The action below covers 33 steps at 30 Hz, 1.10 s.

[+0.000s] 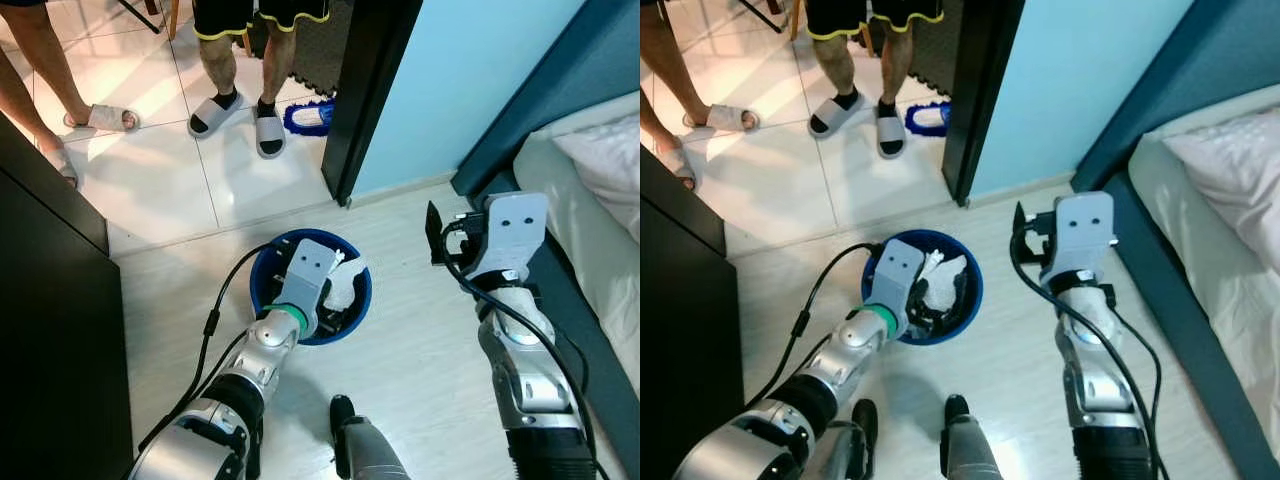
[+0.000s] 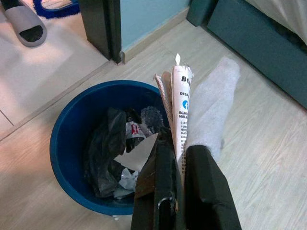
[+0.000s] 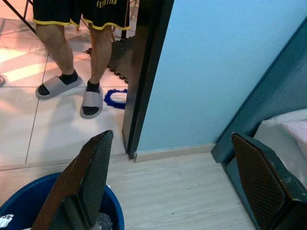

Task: Clean up the room

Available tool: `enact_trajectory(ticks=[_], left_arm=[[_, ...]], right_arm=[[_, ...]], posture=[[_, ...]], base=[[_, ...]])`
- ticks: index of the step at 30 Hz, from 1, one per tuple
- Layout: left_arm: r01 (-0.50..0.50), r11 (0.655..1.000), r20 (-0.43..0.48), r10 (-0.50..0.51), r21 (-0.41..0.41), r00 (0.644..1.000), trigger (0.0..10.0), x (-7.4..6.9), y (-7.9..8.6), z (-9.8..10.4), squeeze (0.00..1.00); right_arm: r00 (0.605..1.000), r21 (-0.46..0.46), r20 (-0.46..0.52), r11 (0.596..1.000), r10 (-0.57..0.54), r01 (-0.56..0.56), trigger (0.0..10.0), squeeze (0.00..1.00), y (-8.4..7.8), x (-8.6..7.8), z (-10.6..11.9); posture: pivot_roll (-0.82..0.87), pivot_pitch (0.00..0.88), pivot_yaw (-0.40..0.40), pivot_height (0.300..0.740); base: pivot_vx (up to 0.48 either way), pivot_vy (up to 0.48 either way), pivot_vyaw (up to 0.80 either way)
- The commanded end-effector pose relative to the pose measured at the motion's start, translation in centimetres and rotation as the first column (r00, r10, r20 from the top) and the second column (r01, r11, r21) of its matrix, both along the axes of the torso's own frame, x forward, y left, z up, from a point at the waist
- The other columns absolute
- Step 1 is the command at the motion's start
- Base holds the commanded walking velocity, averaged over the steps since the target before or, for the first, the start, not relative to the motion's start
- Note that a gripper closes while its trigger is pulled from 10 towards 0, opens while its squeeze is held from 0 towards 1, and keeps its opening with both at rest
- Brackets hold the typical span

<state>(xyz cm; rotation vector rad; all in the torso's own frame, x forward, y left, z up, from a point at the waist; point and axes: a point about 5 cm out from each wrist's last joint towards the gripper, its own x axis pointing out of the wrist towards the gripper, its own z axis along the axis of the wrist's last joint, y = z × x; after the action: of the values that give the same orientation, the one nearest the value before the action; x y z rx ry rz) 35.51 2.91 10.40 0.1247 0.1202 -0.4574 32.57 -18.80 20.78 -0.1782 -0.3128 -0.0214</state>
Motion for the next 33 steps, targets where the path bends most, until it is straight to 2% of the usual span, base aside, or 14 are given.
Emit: enact_trajectory(ticks=[1, 8, 13, 14, 15, 16, 18, 22, 23, 29, 30, 33], left_arm=[[0.012, 1.0, -0.029, -0.012, 0.01, 0.999, 10.0, -0.6, -0.4, -1.0, 0.0], [0.013, 1.0, -0.03, -0.013, 0.012, 0.999, 10.0, -0.6, -0.4, -1.0, 0.0], [0.011, 1.0, -0.032, -0.011, 0.014, 0.999, 10.0, -0.6, -0.3, -1.1, 0.0], [0.011, 1.0, -0.032, -0.01, 0.014, 0.999, 10.0, -0.6, -0.3, -1.1, 0.0], [0.01, 1.0, -0.032, -0.01, 0.015, 0.999, 10.0, -0.6, -0.3, -1.1, 0.0], [0.008, 1.0, -0.032, -0.008, 0.015, 0.999, 10.0, -0.6, -0.2, -1.1, 0.0], [0.006, 1.0, -0.031, -0.006, 0.016, 0.999, 10.0, -0.5, -0.1, -1.1, 0.0], [0.003, 1.0, -0.029, -0.002, 0.016, 1.0, 10.0, -0.5, 0.0, -1.1, 0.0], [0.001, 1.0, -0.028, -0.001, 0.016, 1.0, 10.0, -0.5, 0.0, -1.1, 0.0], [-0.003, 1.0, -0.026, 0.003, 0.019, 1.0, 10.0, -0.4, 0.1, -1.0, 0.0], [0.002, 1.0, -0.027, -0.001, 0.015, 1.0, 10.0, -0.4, 0.0, -1.0, 1.0], [0.005, 1.0, -0.027, -0.005, 0.013, 1.0, 10.0, -0.4, 0.0, -1.0, 1.0]], right_arm=[[0.999, 0.007, -0.035, 1.0, -0.008, 0.008, 10.0, 1.0, -0.1, -0.3, -1.0], [0.999, 0.028, -0.035, 0.999, 0.041, -0.04, 10.0, 1.0, 0.5, -0.4, -1.0], [0.992, 0.05, -0.036, 0.992, 0.118, -0.116, 10.0, 1.0, 1.8, -0.5, -1.0], [0.991, 0.053, -0.036, 0.991, 0.126, -0.124, 10.0, 0.0, 2.0, -0.5, -1.0], [0.991, 0.052, -0.035, 0.991, 0.128, -0.126, 10.0, 0.0, 2.1, -0.4, -1.0], [0.991, 0.054, -0.033, 0.991, 0.128, -0.126, 0.4, 0.0, 2.2, -0.4, -1.0], [0.991, 0.057, -0.031, 0.99, 0.128, -0.126, 0.0, 0.0, 2.3, -0.4, -1.0], [0.99, 0.06, -0.031, 0.989, 0.134, -0.132, 0.0, 0.0, 2.5, -0.3, -1.0], [0.99, 0.059, -0.032, 0.989, 0.135, -0.133, 10.0, 0.0, 2.5, -0.3, -0.9], [0.991, 0.06, -0.037, 0.99, 0.13, -0.127, 10.0, 0.0, 2.4, -0.3, -1.0], [0.991, 0.061, -0.038, 0.99, 0.129, -0.127, 10.0, 0.0, 2.4, -0.3, -1.0], [0.991, 0.062, -0.039, 0.99, 0.128, -0.125, 10.0, 0.0, 2.3, -0.3, -1.0]], posture=[[-0.18, 0.446, 0.041, 0.74], [-0.18, 0.451, 0.04, 0.74], [-0.17, 0.452, 0.039, 0.74], [-0.17, 0.451, 0.038, 0.74], [-0.17, 0.451, 0.038, 0.74], [-0.16, 0.45, 0.037, 0.74], [-0.16, 0.45, 0.037, 0.74], [-0.16, 0.45, 0.036, 0.74], [-0.16, 0.449, 0.036, 0.74], [-0.16, 0.448, 0.036, 0.74], [-0.16, 0.448, 0.036, 0.74], [-0.16, 0.449, 0.038, 0.74]], base=[[0.0, 0.0, 0.0], [0.0, 0.0, 0.0], [0.0, 0.0, 0.0], [0.0, 0.0, 0.0], [0.0, 0.0, 0.0], [0.0, 0.0, 0.0], [0.0, 0.0, 0.0], [0.0, 0.0, 0.0], [0.0, 0.0, 0.0], [0.0, 0.0, 0.0], [0.0, 0.0, 0.0], [0.0, 0.0, 0.0]])
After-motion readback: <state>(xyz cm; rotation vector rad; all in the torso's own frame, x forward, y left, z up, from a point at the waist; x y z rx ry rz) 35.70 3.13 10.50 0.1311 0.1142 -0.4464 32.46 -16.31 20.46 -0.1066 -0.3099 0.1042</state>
